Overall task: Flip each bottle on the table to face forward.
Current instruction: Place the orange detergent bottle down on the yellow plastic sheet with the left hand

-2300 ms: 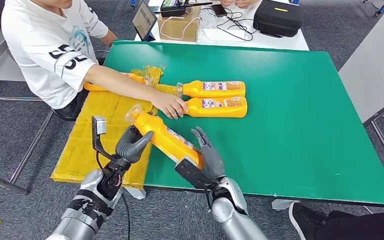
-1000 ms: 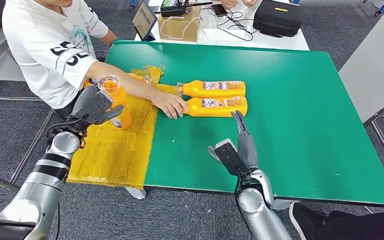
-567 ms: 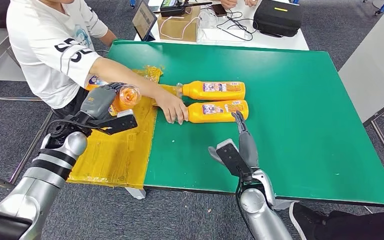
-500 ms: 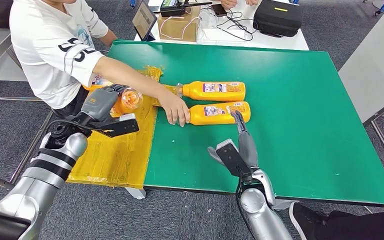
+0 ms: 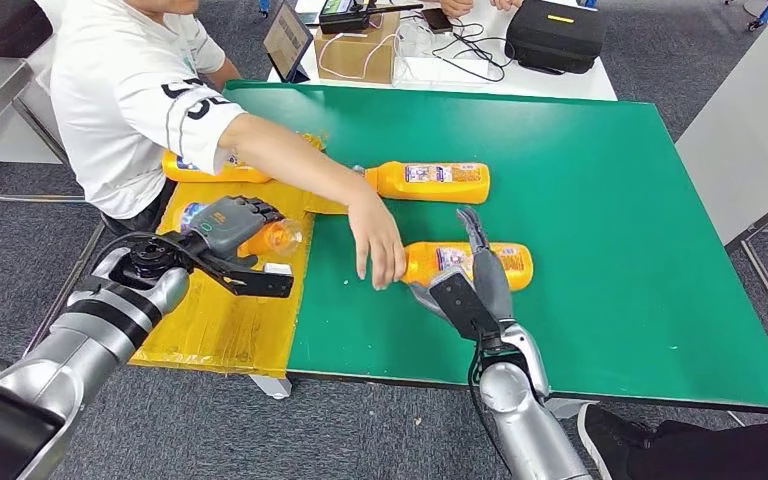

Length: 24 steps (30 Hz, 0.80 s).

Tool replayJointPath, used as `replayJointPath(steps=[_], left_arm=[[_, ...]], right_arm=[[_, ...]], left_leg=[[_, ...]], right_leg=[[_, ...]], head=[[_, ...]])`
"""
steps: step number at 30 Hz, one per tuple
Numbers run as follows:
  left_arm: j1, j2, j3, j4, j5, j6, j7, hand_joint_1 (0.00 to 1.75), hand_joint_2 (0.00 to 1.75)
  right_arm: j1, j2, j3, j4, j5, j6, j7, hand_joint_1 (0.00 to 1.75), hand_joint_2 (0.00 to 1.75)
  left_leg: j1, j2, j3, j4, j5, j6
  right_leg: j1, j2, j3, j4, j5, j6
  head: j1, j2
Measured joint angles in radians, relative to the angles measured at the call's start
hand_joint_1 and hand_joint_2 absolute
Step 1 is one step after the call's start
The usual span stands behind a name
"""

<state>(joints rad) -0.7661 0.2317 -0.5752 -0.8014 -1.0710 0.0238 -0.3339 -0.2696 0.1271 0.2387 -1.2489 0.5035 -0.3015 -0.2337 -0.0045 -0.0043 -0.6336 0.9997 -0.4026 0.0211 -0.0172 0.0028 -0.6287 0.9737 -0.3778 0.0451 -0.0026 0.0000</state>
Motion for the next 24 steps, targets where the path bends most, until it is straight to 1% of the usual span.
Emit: replayJointPath(steps=[3,10,15,19,20,23,24], left_arm=[[-0.022,-0.007,-0.030,0.058,-0.010,-0.003,0.014,1.75,1.75],[-0.073,-0.053,-0.090,0.260,-0.050,-0.004,0.104,1.75,1.75],[-0.086,-0.078,-0.099,0.363,-0.050,-0.013,0.161,1.75,1.75],[-0.099,-0.089,-0.099,0.406,-0.047,-0.019,0.176,1.74,1.75],[-0.100,-0.090,-0.099,0.412,-0.043,-0.018,0.178,1.38,1.75],[-0.101,-0.093,-0.090,0.429,-0.010,-0.009,0.180,0.07,1.75],[-0.099,-0.093,-0.082,0.433,0.009,-0.002,0.174,0.00,1.75]], right_arm=[[-0.009,0.001,0.002,0.001,-0.001,0.005,0.000,0.00,1.75],[-0.056,0.016,0.031,0.025,-0.006,0.019,0.000,0.00,1.75],[-0.086,0.024,0.060,0.051,-0.015,0.019,0.000,0.00,1.75],[-0.098,0.025,0.075,0.064,-0.020,0.018,0.000,0.00,1.75],[-0.100,0.025,0.078,0.066,-0.020,0.018,0.000,0.00,1.75],[-0.105,0.025,0.084,0.075,-0.023,0.018,0.001,0.00,1.75],[-0.107,0.024,0.085,0.077,-0.024,0.018,0.002,0.00,1.75]], left_leg=[[0.000,0.000,0.000,0.000,0.000,0.000],[0.000,0.000,0.000,0.000,0.000,0.000],[0.000,-0.001,0.000,0.000,0.000,0.000],[0.000,0.000,0.000,0.000,0.000,0.000],[0.000,0.000,0.000,0.000,0.000,0.000],[0.000,0.000,0.001,0.000,0.000,0.000],[0.000,0.000,0.001,0.000,0.000,0.000]], right_leg=[[0.000,0.000,0.000,0.000,0.000,0.000],[0.000,0.000,0.000,0.000,0.000,0.000],[0.000,0.000,0.001,0.000,0.000,0.000],[0.000,0.000,0.001,0.000,0.000,0.000],[0.000,0.000,0.001,0.000,0.000,0.000],[0.000,0.000,0.001,0.001,0.000,0.000],[0.000,0.000,0.001,0.001,0.000,0.000]], head=[[0.000,0.000],[0.000,0.000],[0.000,0.000],[0.000,0.000],[0.000,0.000],[0.000,0.000],[0.000,0.000]])
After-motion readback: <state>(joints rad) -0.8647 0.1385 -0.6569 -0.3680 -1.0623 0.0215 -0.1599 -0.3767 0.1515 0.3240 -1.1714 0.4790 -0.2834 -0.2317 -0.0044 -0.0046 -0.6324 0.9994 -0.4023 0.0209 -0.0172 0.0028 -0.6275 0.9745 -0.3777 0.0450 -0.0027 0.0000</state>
